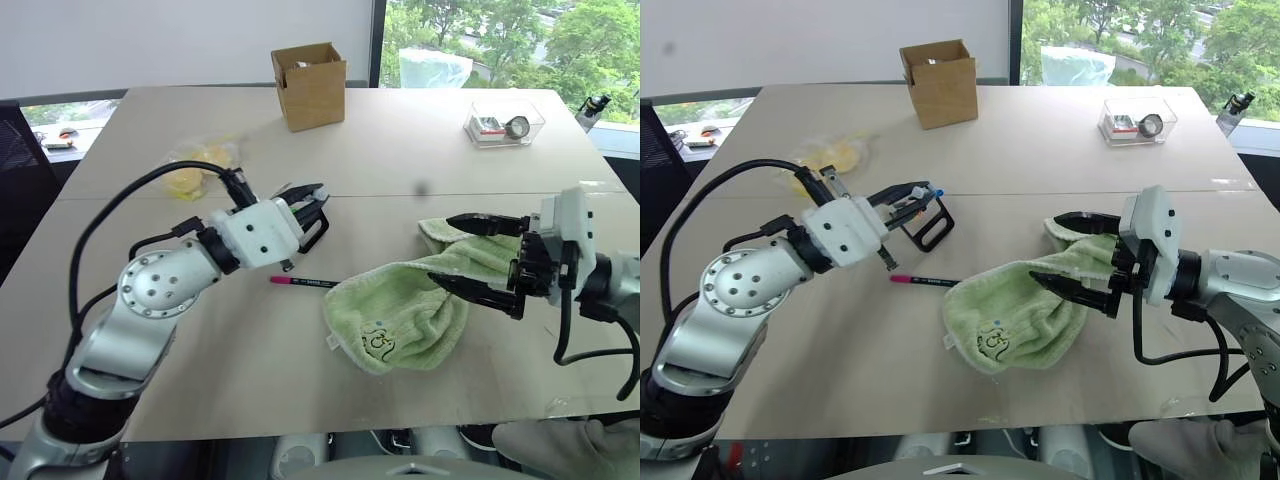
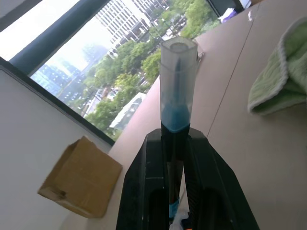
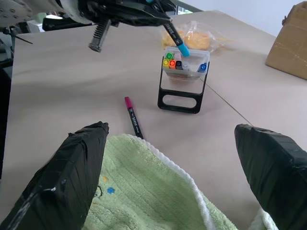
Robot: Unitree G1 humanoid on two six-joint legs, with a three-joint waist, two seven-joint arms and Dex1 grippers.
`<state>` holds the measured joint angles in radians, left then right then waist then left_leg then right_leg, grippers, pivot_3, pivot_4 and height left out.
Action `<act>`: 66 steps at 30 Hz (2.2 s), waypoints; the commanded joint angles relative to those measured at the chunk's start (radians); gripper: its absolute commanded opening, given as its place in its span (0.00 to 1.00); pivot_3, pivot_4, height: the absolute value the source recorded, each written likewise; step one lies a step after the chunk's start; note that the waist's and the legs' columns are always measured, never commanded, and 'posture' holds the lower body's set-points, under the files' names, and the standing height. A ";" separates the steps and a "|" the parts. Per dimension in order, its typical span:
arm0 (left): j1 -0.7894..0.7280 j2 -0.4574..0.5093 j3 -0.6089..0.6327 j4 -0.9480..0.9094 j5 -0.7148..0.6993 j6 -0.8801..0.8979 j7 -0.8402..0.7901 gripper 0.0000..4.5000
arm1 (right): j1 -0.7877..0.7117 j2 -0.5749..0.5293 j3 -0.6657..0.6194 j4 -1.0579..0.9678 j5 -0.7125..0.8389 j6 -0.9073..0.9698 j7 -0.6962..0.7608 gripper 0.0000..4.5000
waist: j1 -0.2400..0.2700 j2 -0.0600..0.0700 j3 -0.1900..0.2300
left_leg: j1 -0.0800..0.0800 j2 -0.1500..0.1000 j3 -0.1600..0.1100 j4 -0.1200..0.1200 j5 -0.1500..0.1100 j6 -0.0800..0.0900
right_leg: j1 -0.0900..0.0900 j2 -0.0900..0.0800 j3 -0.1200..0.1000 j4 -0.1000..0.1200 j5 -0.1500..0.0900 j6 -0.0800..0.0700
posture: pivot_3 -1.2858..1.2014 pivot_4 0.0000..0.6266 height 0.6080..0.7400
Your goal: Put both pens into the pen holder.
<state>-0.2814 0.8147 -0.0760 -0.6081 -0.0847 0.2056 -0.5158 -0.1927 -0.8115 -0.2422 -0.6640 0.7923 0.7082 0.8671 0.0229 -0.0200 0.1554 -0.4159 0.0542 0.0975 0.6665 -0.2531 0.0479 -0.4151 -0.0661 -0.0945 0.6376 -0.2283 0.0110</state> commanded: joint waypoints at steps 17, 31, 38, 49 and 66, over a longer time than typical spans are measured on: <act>-0.097 -0.125 -0.066 0.106 0.247 0.169 0.014 0.00 | 0.014 0.004 -0.015 -0.049 0.031 -0.046 -0.046 1.00 | -0.002 -0.001 0.000 | 0.001 0.000 0.000 0.002 0.000 0.000 | 0.000 0.001 0.000 0.003 0.000 0.005 | 0.52 0.24 1.00; -0.070 -0.109 0.145 0.063 -0.217 0.252 -0.318 0.88 | 0.048 0.010 -0.014 -0.064 0.039 -0.062 -0.078 1.00 | -0.011 -0.002 0.001 | 0.001 0.000 0.000 0.002 0.001 -0.001 | 0.000 0.000 0.000 0.004 0.002 0.002 | 0.52 0.24 1.00; 0.012 0.159 0.193 0.104 -0.438 0.341 -0.663 0.88 | 0.046 0.029 0.012 -0.055 0.033 -0.078 -0.084 1.00 | -0.006 -0.001 0.002 | 0.003 0.002 0.000 0.002 0.001 -0.002 | 0.000 0.002 0.000 0.005 -0.001 0.005 | 0.52 0.24 1.00; -0.272 0.181 -0.304 0.275 -0.002 0.230 -0.736 0.88 | 0.125 0.034 -0.013 -0.135 0.048 -0.070 -0.149 1.00 | 0.016 -0.002 0.002 | 0.001 -0.001 0.000 0.004 0.000 0.000 | 0.001 0.003 0.001 0.005 -0.001 0.004 | 0.52 0.24 1.00; -0.105 0.006 -0.024 0.233 -0.307 0.211 -0.721 0.88 | 0.124 0.030 0.174 -0.019 -0.181 0.055 -0.374 1.00 | -0.005 -0.002 0.002 | 0.001 0.000 0.000 0.004 0.001 0.000 | 0.000 0.004 0.004 0.006 0.000 0.006 | 0.52 0.24 1.00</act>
<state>-0.4061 0.8318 -0.1672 -0.3290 -0.3177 0.4117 -1.2509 -0.0480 -0.7846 -0.0780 -0.6831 0.6384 0.7795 0.4951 0.0183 -0.0225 0.1573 -0.4148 0.0546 0.0974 0.6709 -0.2523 0.0474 -0.4151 -0.0625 -0.0911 0.6432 -0.2287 0.0167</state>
